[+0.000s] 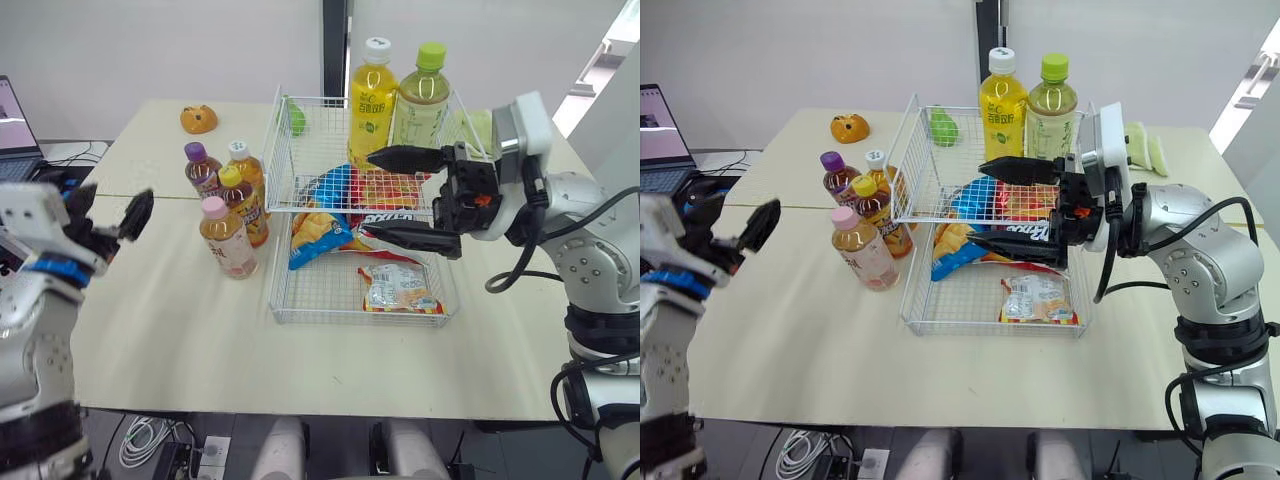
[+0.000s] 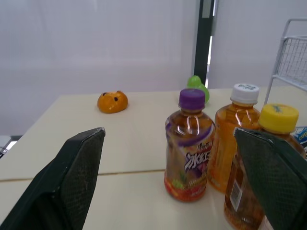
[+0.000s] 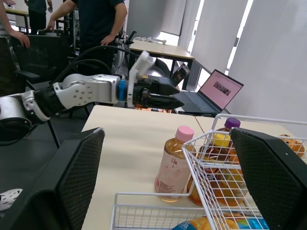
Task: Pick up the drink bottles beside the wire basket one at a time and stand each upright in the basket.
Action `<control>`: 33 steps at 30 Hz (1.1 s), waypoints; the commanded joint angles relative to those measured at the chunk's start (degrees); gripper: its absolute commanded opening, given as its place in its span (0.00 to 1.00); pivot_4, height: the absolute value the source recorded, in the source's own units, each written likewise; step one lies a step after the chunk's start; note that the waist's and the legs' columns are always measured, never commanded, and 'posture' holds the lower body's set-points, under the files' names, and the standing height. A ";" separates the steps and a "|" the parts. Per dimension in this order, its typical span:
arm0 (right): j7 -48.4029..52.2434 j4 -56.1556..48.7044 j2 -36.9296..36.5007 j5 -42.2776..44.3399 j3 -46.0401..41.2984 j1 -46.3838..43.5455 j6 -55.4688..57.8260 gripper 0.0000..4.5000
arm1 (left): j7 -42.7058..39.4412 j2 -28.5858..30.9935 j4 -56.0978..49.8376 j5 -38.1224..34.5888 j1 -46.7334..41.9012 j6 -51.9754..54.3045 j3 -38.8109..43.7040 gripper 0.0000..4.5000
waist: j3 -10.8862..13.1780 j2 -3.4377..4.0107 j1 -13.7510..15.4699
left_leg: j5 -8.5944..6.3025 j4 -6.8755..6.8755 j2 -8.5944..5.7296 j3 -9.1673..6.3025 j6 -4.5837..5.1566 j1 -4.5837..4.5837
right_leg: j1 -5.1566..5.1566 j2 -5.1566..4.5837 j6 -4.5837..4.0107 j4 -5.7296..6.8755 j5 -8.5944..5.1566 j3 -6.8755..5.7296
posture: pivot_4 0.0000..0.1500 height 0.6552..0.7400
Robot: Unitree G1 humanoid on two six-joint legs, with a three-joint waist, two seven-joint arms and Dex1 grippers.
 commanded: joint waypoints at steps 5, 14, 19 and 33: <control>-4.54 -3.94 -0.26 0.76 -1.21 -1.84 1.86 1.00 | -2.51 0.93 20.77 8.40 -17.03 -5.56 -9.47 0.99 | 0.01 -0.01 -0.43 | 0.00 -0.05 0.00 0.02 0.00 -0.01 | -0.04 0.00 0.00 0.01 0.01 0.02 | 1.00 1.00; -8.14 -6.52 -0.49 1.40 -1.86 -1.16 3.46 1.00 | -5.10 -0.18 38.36 13.21 -28.04 -13.98 -13.35 0.99 | 0.01 -0.01 -0.92 | 0.00 -0.06 0.00 -0.02 0.00 -0.05 | -0.09 0.00 0.00 0.03 0.01 -0.02 | 1.00 1.00; -9.61 -7.78 -0.59 1.78 -2.25 -0.82 4.31 1.00 | -6.03 -0.65 48.09 15.52 -33.78 -18.69 -14.35 0.99 | 0.01 -0.01 -1.17 | 0.00 -0.05 -0.02 -0.03 0.00 -0.07 | -0.09 -0.01 0.00 0.04 0.01 -0.03 | 1.00 1.00; -11.15 -8.22 -0.82 2.20 -2.01 -1.07 4.79 1.00 | -6.64 -1.47 61.61 18.62 -40.58 -25.85 -14.83 0.96 | 0.01 -0.01 -1.42 | 0.00 -0.06 -0.02 -0.05 0.00 -0.09 | -0.10 -0.01 0.01 0.04 0.00 -0.07 | 1.00 1.00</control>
